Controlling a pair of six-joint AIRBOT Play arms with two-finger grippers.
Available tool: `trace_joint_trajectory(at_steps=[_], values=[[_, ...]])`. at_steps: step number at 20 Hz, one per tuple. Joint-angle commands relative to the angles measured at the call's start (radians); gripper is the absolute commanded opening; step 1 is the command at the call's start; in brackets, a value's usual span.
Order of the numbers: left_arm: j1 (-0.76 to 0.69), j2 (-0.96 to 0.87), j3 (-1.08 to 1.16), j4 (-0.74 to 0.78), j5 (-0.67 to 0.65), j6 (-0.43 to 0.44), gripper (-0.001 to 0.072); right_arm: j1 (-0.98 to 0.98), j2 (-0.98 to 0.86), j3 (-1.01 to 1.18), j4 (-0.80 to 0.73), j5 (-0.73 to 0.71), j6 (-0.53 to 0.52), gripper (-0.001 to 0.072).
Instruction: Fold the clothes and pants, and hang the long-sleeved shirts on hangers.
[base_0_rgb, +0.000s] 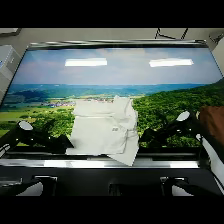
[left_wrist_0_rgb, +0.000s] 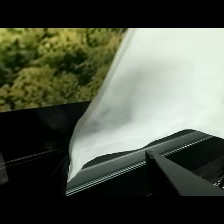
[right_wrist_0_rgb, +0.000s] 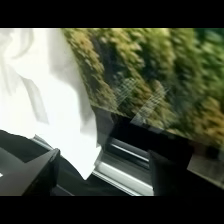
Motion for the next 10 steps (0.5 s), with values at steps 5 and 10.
trace_joint_trajectory(at_steps=[5, 10], values=[[-0.095, -0.004, -0.009, -0.004, 0.106, -0.064, 0.0062, 0.197, -0.035, -0.009, 0.061, -0.2, 0.054, 0.0616], [-0.09, 0.065, 0.054, -0.01, 0.077, -0.033, 0.0023, 0.257, -0.067, 0.02, 0.163, -0.293, 0.026, 0.004]])
